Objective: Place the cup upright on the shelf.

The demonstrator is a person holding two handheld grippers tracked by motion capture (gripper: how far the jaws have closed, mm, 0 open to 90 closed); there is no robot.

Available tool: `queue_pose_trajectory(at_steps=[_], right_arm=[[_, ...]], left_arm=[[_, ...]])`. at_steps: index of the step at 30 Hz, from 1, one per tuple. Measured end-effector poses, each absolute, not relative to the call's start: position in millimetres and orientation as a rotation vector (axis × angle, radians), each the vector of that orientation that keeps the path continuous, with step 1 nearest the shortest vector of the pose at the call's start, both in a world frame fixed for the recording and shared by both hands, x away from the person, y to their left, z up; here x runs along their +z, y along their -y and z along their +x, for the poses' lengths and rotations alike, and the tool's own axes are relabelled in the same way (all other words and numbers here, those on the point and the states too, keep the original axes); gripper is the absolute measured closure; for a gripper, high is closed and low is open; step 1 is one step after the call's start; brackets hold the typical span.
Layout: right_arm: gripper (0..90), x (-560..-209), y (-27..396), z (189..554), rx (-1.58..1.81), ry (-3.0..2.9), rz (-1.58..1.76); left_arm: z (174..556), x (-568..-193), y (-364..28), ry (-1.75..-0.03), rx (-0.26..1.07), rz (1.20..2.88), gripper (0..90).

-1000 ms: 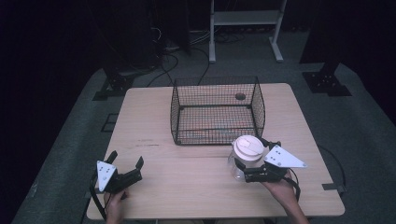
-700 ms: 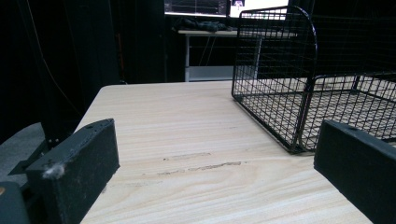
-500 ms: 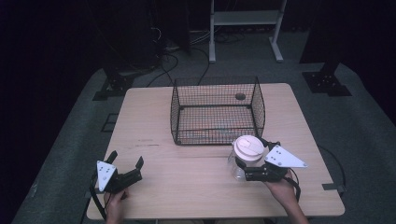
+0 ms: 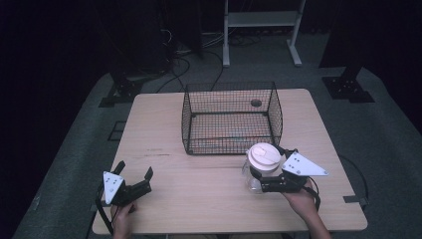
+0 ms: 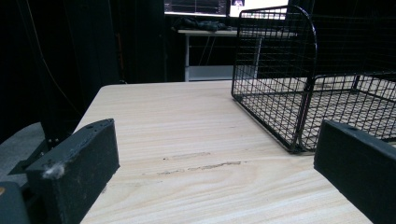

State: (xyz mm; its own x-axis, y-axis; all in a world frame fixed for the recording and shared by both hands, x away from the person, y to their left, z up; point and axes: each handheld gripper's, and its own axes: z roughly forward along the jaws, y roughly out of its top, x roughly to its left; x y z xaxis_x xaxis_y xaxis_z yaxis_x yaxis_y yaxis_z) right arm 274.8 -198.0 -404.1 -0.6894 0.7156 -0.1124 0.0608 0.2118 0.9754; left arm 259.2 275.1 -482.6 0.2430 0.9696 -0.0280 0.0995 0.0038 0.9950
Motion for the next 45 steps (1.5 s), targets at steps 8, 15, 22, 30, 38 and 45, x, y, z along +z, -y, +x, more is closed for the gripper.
queue_pose_trajectory(at_steps=[8, 15, 22, 30, 38, 45], right_arm=[[4.4, -387, 197, 280, 1.519, -1.949, 0.695], [4.4, -373, 195, 285, 1.528, -1.962, 0.691], [4.4, -354, 193, 287, 1.540, -1.949, 0.672], [4.4, -333, 189, 292, 1.544, -1.943, 0.655], [4.4, -312, 182, 297, 1.555, -1.933, 0.625], [4.4, -298, 175, 304, 1.559, -1.924, 0.608]], left_arm=[[259, -483, -275, -1.102, 0.967, 1.374, 0.0], [259, -483, -275, -1.101, 0.969, 1.375, 0.0], [259, -483, -275, -1.101, 0.969, 1.376, 0.0], [259, -483, -275, -1.101, 0.965, 1.375, 0.0], [259, -483, -275, -1.101, 0.965, 1.372, 0.0], [259, -483, -275, -1.101, 0.963, 1.369, 0.0]])
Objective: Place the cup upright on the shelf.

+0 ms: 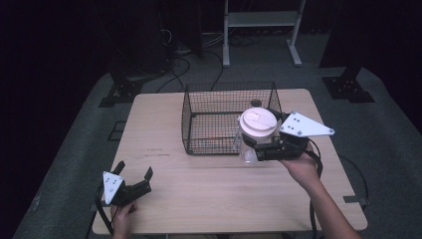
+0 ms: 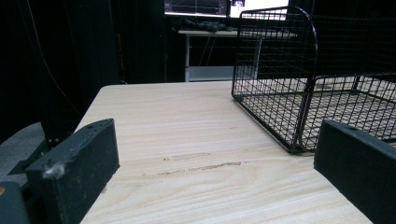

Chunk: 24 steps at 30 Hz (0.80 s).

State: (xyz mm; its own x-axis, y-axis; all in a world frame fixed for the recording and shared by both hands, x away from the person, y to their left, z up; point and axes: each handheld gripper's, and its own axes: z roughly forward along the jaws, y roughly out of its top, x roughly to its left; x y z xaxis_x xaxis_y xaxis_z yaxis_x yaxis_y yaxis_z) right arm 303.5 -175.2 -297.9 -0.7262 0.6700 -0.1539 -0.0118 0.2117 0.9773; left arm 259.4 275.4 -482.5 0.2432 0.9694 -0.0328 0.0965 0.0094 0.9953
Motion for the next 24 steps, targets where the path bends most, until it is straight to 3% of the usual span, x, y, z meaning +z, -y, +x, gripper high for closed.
queue_pose_trajectory(at_steps=[24], right_arm=[[4.4, -267, 161, 330, 1.562, -1.913, 0.610]], left_arm=[[259, -483, -276, -1.103, 0.963, 1.367, 0.0]])
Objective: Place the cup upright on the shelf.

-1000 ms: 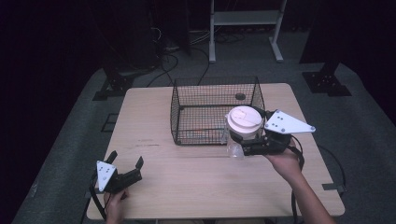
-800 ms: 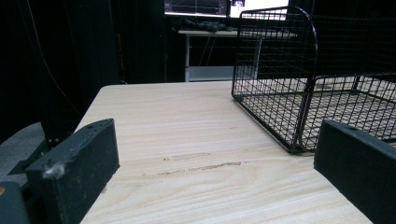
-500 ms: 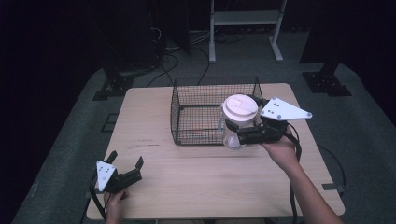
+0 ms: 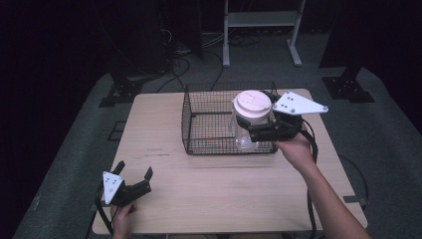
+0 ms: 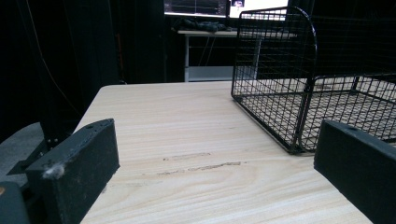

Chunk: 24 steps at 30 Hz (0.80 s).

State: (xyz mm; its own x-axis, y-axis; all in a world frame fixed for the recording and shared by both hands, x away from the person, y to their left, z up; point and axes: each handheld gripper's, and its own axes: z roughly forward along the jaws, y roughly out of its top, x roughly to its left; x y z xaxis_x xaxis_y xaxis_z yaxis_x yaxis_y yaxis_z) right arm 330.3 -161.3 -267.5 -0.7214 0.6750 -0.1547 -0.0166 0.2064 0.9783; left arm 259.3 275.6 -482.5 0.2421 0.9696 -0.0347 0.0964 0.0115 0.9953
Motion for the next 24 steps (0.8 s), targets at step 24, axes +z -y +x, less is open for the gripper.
queue_pose_trajectory(at_steps=[24], right_arm=[[4.4, -258, 136, 372, 1.533, -1.892, 0.639]], left_arm=[[259, -482, -276, -1.100, 0.955, 1.363, 0.0]])
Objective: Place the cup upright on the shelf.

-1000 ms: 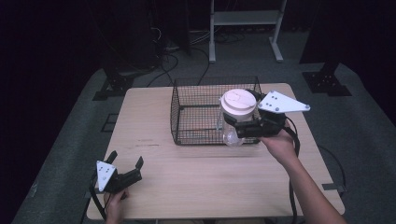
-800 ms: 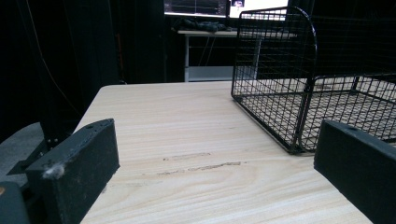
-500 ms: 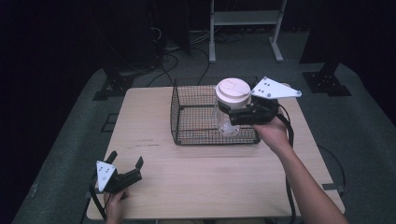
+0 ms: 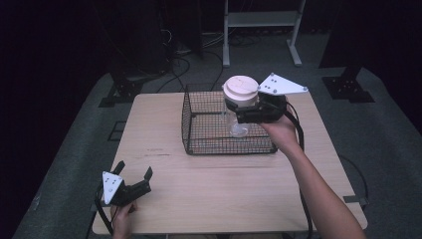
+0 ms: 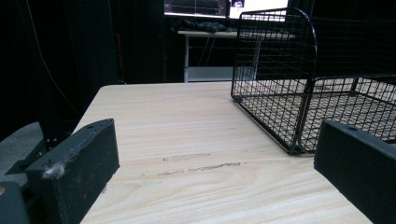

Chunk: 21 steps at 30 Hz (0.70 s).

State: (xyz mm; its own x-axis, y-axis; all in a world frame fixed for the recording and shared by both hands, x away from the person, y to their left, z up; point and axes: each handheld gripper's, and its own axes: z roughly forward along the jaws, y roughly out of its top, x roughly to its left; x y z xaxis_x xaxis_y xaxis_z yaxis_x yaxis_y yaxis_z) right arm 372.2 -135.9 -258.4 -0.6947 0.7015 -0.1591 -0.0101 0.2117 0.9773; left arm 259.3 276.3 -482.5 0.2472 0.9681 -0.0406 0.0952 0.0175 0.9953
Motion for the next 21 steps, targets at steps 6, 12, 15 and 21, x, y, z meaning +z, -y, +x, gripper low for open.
queue_pose_trajectory(at_steps=[6, 12, 15, 21], right_arm=[[4.4, -264, 131, 385, 1.512, -1.890, 0.664], [4.4, -269, 128, 397, 1.507, -1.883, 0.689], [4.4, -271, 126, 402, 1.507, -1.881, 0.703], [4.4, -275, 121, 409, 1.480, -1.886, 0.704]], left_arm=[[259, -482, -276, -1.100, 0.957, 1.362, 0.0], [259, -482, -276, -1.100, 0.959, 1.360, 0.0], [259, -483, -276, -1.098, 0.956, 1.359, 0.0], [260, -482, -276, -1.100, 0.956, 1.361, 0.0]])
